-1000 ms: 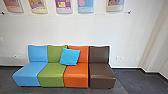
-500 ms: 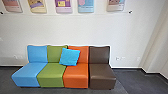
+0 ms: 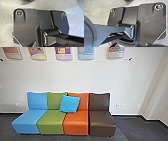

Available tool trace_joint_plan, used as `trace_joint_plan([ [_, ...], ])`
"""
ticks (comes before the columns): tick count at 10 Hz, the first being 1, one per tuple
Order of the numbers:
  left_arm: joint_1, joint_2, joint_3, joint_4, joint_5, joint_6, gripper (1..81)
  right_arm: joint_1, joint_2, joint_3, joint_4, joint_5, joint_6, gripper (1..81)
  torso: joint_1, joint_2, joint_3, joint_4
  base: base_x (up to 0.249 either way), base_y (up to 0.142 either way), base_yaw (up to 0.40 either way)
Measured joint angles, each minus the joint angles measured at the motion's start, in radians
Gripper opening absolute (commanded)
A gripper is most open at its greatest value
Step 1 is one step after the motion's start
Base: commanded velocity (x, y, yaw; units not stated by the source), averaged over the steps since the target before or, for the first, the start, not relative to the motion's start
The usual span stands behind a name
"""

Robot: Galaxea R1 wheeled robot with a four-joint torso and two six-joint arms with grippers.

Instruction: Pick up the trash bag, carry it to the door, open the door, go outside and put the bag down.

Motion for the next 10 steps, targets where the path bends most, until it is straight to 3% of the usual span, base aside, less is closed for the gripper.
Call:
trace_joint_plan([
  [2, -0.009, -0.087, 0.118, 0.000, -0.001, 0.000, 81.1, 0.000, -0.057, 0.099, 0.000, -0.003, 0.001, 81.1, 0.006, -0.010, 0.000, 0.000, 0.000, 0.000, 0.000],
  [4, -0.008, -0.183, 0.181, -0.031, 0.003, -0.004, 81.1, 0.003, -0.124, 0.200, 0.001, -0.001, 0.001, 81.1, 0.035, -0.057, -0.018, -0.005, 0.000, 0.000, 0.000],
  [7, -0.035, -0.235, 0.284, -0.076, 0.005, -0.006, 81.1, 0.023, -0.260, 0.352, 0.003, -0.003, 0.009, 81.1, 0.099, -0.159, -0.109, -0.008, 0.000, 0.000, 0.000],
  [8, -0.042, -0.260, 0.314, -0.086, 0.005, -0.006, 81.1, 0.048, -0.344, 0.418, 0.007, 0.000, 0.016, 81.1, 0.123, -0.196, -0.143, -0.008, 0.000, 0.000, 0.000],
  [10, -0.065, -0.296, 0.323, -0.119, 0.010, -0.007, 81.1, 0.075, -0.450, 0.524, 0.019, 0.003, 0.020, 81.1, 0.171, -0.270, -0.205, -0.008, 0.000, 0.000, 0.000],
])
